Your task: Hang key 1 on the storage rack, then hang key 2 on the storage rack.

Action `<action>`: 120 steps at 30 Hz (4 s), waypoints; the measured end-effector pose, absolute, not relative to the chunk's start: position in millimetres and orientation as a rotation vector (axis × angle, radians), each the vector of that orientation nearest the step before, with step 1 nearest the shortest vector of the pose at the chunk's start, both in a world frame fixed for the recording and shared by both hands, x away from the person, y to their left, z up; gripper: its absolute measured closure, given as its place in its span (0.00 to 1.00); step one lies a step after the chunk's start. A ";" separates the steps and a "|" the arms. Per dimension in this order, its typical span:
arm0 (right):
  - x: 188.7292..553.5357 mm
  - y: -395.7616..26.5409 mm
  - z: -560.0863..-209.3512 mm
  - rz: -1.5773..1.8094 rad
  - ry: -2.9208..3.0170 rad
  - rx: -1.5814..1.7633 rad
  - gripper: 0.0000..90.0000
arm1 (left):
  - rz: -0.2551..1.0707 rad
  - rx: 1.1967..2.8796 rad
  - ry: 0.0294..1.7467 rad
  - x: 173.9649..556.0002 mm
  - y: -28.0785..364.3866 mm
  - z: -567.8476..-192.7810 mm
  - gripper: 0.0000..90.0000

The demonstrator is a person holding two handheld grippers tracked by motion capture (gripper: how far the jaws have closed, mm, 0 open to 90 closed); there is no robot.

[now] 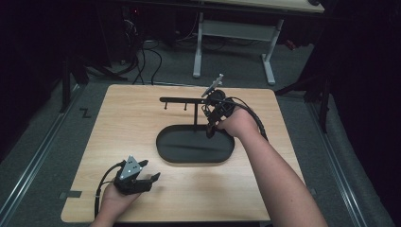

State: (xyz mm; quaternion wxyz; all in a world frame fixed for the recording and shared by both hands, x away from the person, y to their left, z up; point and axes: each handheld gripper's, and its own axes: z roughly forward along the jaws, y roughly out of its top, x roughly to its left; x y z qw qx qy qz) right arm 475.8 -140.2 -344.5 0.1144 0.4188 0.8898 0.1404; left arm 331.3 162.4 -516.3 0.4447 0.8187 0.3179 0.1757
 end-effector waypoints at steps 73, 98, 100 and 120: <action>390.4 -212.8 -395.8 0.601 2.534 1.292 0.58 | 0.417 2.075 0.789 334.2 152.7 -521.8 0.32; 360.1 -283.7 -469.1 0.810 2.425 1.350 0.55 | 0.432 2.058 0.764 334.9 145.5 -517.8 0.29; 359.3 -292.7 -466.3 0.825 2.390 1.355 0.59 | 0.438 2.067 0.756 334.4 143.8 -518.0 0.29; 381.3 -321.0 -501.2 0.735 2.316 1.561 0.61 | 0.451 2.091 0.755 327.3 150.6 -519.2 0.29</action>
